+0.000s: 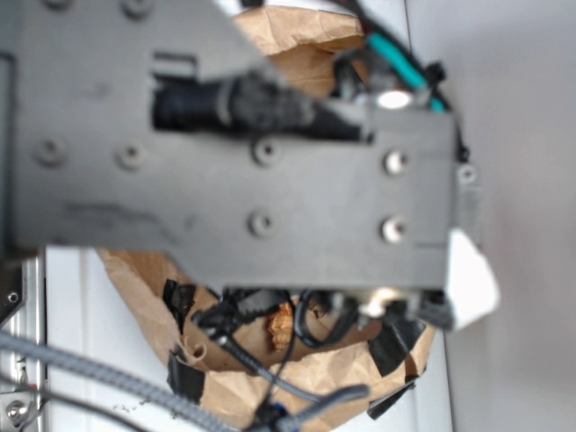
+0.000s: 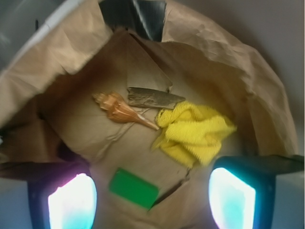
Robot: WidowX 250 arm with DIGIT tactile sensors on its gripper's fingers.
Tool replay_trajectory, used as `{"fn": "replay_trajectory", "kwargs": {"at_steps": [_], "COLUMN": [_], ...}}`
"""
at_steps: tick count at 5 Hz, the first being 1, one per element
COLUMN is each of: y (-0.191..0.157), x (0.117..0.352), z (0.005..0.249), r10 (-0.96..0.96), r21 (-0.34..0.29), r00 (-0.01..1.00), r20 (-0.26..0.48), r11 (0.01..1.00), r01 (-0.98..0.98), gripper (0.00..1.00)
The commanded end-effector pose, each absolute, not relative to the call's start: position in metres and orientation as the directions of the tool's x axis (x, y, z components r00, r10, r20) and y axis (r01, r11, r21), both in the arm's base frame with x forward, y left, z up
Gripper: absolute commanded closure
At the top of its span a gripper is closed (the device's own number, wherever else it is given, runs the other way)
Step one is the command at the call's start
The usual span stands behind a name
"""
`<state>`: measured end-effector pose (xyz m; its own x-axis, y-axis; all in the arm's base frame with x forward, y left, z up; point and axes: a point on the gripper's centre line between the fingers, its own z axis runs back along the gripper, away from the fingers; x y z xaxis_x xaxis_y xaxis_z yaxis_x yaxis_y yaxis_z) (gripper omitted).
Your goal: Grab the shell.
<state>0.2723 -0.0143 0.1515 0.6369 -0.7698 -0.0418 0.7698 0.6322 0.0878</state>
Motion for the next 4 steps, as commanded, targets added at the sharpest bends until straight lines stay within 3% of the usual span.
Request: {"fn": "replay_trajectory", "kwargs": {"at_steps": [1, 3, 4], "y": [-0.015, -0.047, -0.066], "x": [0.267, 0.28, 0.272], "z": [0.12, 0.083, 0.076], "r10": [-0.936, -0.987, -0.998], "r21": [0.226, 0.174, 0.152], "r00": [0.352, 0.158, 0.067], "r20": [-0.02, -0.027, -0.015], "r11": [0.339, 0.151, 0.064], "r01": [0.913, 0.973, 0.986], "gripper": [0.0, 0.0, 0.0]}}
